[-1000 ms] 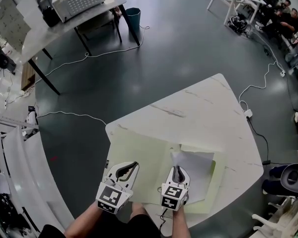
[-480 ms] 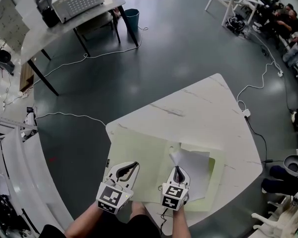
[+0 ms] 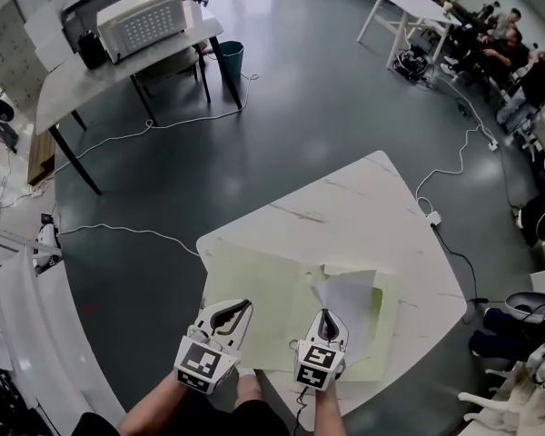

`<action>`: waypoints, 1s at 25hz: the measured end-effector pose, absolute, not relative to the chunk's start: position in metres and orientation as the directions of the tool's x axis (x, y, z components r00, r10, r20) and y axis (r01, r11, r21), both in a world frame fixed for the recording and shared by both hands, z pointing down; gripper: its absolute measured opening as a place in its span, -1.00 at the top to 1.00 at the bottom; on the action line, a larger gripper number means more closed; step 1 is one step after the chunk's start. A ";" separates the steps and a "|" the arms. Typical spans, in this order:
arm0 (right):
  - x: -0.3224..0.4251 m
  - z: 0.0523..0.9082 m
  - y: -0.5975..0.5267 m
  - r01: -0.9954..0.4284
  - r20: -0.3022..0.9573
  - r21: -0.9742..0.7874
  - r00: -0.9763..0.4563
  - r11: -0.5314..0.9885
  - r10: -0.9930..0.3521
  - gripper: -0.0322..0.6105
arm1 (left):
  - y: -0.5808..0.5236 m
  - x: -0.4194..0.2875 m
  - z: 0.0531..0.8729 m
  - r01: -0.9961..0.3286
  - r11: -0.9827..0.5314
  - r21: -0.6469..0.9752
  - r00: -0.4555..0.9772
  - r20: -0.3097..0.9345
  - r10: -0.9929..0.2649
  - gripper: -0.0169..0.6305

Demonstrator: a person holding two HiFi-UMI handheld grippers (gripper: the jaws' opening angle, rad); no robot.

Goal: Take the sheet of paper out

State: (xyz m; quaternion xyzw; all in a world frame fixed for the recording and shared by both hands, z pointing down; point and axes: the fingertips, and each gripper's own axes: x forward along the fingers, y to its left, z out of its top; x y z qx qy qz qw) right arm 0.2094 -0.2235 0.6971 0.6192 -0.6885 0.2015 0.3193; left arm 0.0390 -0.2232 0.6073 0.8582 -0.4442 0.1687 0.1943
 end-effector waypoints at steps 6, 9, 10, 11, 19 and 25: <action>0.197 0.651 -0.216 -0.981 0.620 0.154 0.001 0.121 -0.785 0.84 | -0.205 0.027 0.577 -0.814 -0.557 0.166 0.570 0.419 -0.707 0.86; 0.192 0.624 -0.210 -0.980 0.594 0.168 0.018 0.103 -0.804 0.84 | -0.197 0.019 0.553 -0.807 -0.570 0.153 0.579 0.394 -0.714 0.86; 0.190 0.614 -0.207 -0.981 0.586 0.171 0.023 0.096 -0.810 0.84 | -0.195 0.015 0.544 -0.806 -0.573 0.148 0.581 0.386 -0.717 0.86; 0.187 0.604 -0.204 -0.981 0.576 0.173 0.028 0.088 -0.817 0.84 | -0.192 0.011 0.535 -0.805 -0.576 0.141 0.582 0.377 -0.720 0.86; 0.170 0.531 -0.170 -0.984 0.476 0.179 0.073 0.015 -0.877 0.84 | -0.160 -0.018 0.477 -0.791 -0.603 0.100 0.602 0.300 -0.740 0.86; 0.158 0.473 -0.135 -0.981 0.373 0.185 0.124 -0.057 -0.919 0.84 | -0.135 -0.032 0.436 -0.763 -0.643 0.070 0.640 0.222 -0.736 0.86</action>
